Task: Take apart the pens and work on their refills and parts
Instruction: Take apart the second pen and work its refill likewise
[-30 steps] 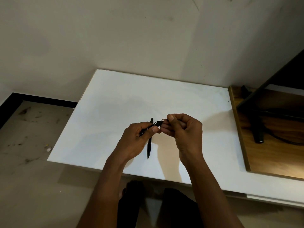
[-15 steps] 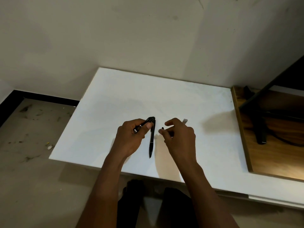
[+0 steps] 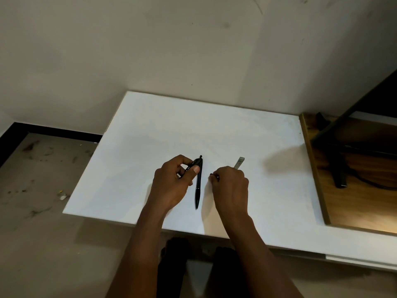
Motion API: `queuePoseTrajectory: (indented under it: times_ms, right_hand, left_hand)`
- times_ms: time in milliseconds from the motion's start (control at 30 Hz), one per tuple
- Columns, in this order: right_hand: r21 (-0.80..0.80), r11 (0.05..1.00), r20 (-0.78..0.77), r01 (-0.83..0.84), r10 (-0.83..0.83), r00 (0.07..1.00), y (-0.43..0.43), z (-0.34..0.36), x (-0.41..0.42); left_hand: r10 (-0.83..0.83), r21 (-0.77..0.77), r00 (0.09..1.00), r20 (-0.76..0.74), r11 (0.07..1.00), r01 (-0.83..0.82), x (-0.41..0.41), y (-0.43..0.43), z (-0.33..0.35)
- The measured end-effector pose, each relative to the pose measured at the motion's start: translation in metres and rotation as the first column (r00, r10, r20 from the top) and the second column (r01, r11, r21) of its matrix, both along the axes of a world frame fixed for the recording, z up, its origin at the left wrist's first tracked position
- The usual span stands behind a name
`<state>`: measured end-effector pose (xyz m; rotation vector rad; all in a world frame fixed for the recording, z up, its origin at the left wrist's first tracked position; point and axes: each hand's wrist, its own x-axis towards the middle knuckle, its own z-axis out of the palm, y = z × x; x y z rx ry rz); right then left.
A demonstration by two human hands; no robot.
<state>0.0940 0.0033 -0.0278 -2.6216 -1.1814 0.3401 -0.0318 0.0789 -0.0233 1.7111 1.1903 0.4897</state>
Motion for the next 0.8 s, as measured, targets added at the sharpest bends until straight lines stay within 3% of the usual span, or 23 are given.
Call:
queuePoseTrajectory:
  times_ms: [133, 200, 300, 400, 633, 800]
  right_hand:
    - [0.149, 0.988, -0.06, 0.049, -0.04, 0.997, -0.002, 0.004, 0.0]
    - [0.336, 0.931, -0.245, 0.144, -0.061, 0.968, -0.003, 0.008, 0.002]
    - [0.448, 0.822, -0.627, 0.351, 0.009, 0.779, -0.006, 0.015, 0.006]
    - [0.409, 0.788, -0.826, 0.46, 0.106, 0.554, -0.009, 0.021, 0.011]
    - [0.391, 0.781, -0.882, 0.487, 0.167, 0.441, -0.015, 0.021, 0.019]
    - [0.417, 0.767, -0.867, 0.488, 0.176, 0.466, -0.015, 0.02, 0.019]
  left_hand:
    - [-0.01, -0.004, 1.0, 0.002, 1.0, 0.01, 0.0, 0.0, -0.001]
    - [-0.018, -0.006, 1.0, 0.006, 1.0, 0.018, 0.001, 0.0, 0.0]
    - [-0.042, -0.008, 0.999, 0.01, 0.999, 0.042, 0.002, -0.001, 0.001]
    - [-0.082, -0.01, 0.997, 0.01, 0.997, 0.082, 0.004, -0.003, 0.003]
    - [-0.118, -0.056, 0.992, 0.048, 0.991, 0.12, 0.004, -0.005, 0.008]
    - [-0.136, -0.059, 0.988, 0.067, 0.988, 0.14, 0.005, -0.005, 0.008]
